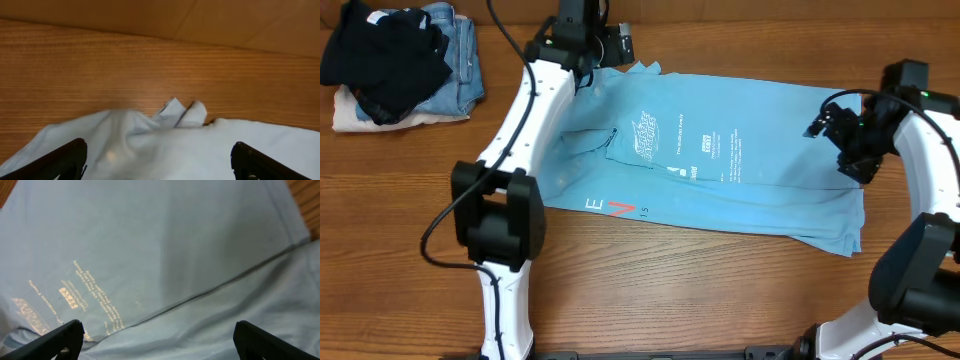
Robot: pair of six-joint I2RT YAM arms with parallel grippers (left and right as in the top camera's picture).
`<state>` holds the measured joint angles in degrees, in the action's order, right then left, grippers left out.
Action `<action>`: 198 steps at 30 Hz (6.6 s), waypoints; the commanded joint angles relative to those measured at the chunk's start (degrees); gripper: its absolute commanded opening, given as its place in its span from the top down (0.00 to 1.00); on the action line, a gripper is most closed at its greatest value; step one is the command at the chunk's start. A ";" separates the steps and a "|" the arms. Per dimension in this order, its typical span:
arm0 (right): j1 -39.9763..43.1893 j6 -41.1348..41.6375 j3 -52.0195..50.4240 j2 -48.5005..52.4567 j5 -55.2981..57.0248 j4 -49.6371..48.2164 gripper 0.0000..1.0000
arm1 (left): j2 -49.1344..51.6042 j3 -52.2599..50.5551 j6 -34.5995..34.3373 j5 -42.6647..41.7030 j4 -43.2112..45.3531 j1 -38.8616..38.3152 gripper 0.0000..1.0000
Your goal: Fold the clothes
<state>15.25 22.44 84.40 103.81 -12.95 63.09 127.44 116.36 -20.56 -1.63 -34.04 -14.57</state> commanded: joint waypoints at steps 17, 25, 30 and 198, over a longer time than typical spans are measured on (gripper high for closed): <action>-7.04 -0.46 0.96 0.48 5.90 0.81 0.00 | 14.58 0.72 5.38 3.58 7.48 0.04 0.25; -7.04 -0.44 -3.10 0.48 6.97 -1.09 0.04 | 14.67 0.74 5.38 3.56 7.80 0.15 0.82; -7.04 -0.39 -7.96 0.48 6.91 -5.79 0.19 | 14.38 0.83 5.60 3.54 7.06 0.37 0.96; -6.93 1.77 -18.62 0.85 6.93 -13.33 0.44 | 20.74 14.34 16.24 11.10 -4.07 -7.85 0.96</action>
<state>8.47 23.94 66.19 103.90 -7.01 50.13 148.92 129.10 -4.29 7.07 -37.50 -22.13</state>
